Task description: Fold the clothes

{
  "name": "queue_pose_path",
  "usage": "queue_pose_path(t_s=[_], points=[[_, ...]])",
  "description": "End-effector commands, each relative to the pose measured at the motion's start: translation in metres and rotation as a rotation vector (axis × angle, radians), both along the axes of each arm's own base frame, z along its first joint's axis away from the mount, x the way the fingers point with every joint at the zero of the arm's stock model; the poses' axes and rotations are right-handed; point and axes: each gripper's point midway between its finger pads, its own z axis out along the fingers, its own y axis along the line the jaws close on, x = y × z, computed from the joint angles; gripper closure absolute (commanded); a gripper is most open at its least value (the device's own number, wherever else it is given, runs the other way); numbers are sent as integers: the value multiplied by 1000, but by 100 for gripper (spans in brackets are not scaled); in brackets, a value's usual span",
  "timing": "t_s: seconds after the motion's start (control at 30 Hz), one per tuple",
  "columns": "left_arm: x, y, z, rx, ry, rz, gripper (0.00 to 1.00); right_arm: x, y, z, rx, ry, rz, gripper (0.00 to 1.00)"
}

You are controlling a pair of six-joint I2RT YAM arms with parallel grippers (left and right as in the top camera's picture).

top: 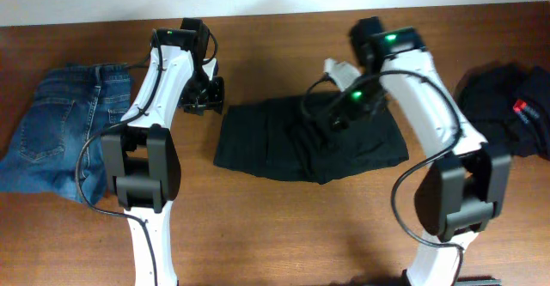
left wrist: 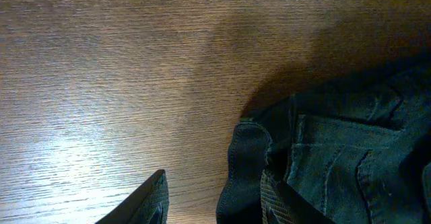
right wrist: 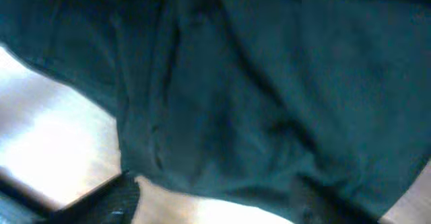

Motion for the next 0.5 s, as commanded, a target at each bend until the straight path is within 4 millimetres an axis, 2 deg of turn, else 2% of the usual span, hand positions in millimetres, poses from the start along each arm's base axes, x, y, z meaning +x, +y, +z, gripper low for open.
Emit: queue_pose_path(t_s=[0.0, 0.2, 0.47], points=[[5, -4, 15, -24, -36, 1, 56, 4, -8, -13, -186, -51, 18, 18], [5, -4, 15, -24, -36, 1, 56, 0, 23, -35, -215, -69, 107, 17], [5, -4, 15, -24, -36, 1, 56, -5, 47, -61, -223, -104, 137, 17]])
